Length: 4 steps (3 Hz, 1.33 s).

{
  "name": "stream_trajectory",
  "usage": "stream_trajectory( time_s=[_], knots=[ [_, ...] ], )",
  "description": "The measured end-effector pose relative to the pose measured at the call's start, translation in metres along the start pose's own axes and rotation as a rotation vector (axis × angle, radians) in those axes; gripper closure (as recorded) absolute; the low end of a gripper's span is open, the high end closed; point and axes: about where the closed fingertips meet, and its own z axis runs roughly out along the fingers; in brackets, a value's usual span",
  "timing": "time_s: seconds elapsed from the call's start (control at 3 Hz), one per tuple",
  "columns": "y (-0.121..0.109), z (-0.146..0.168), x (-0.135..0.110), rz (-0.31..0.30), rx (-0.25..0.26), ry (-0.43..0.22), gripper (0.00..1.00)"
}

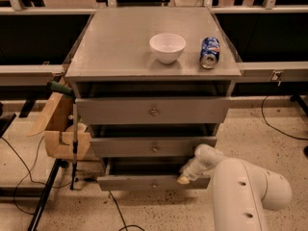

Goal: Open bottom drawer

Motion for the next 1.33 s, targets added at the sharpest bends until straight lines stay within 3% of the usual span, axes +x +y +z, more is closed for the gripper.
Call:
stream_trajectory(
  time_s=[0.33, 1.33],
  knots=[
    [-0.0011, -0.0021, 0.0004, -0.003, -0.004, 0.012, 0.81],
    [-0.0058, -0.0105, 0.0054, -0.012, -0.019, 0.059, 0.11]
  ],
)
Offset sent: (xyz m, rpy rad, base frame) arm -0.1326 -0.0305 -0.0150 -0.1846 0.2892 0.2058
